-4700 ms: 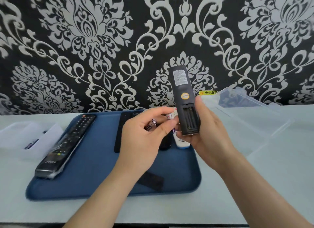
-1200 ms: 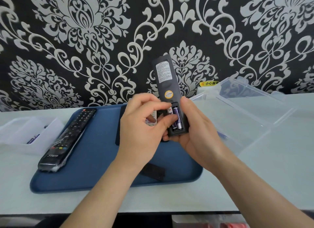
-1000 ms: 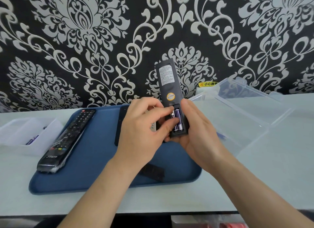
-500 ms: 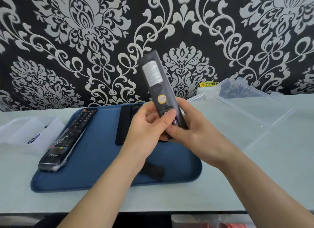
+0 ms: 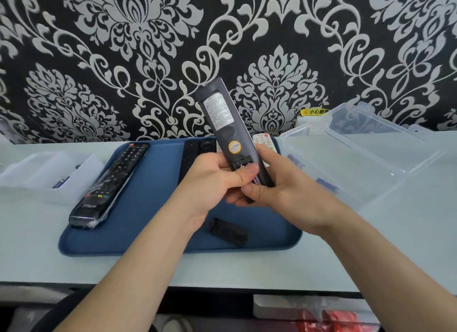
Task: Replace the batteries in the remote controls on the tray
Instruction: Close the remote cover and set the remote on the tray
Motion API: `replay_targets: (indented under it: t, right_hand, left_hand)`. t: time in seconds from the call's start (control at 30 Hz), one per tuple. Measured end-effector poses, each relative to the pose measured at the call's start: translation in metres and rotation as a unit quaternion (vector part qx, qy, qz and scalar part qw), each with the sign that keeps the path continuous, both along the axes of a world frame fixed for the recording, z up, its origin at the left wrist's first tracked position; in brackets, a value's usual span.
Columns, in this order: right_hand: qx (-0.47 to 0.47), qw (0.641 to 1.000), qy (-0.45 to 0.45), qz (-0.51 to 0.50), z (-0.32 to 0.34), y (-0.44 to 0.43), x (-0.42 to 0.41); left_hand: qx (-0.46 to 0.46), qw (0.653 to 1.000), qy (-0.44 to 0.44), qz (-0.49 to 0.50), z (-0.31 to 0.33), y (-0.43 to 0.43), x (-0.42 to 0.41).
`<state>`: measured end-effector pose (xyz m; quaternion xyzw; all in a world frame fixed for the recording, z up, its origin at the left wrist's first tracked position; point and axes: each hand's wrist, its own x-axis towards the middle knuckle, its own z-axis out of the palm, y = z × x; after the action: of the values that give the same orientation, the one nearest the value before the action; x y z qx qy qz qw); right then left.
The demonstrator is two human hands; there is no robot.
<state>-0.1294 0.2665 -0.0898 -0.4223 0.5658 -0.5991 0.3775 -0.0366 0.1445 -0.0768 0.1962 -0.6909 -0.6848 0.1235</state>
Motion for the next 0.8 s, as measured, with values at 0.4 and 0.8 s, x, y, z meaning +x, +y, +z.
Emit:
replay_targets:
  t: [0.4, 0.8]
  right_hand:
    - [0.013, 0.985, -0.131, -0.114, -0.004, -0.005, -0.001]
    - [-0.038, 0.981, -0.142, -0.127, -0.013, -0.011, 0.004]
  left_hand:
    - [-0.507, 0.822, -0.199, -0.166, -0.015, -0.021, 0.034]
    - [-0.392, 0.913, 0.066, 0.089, -0.009, -0.013, 0.03]
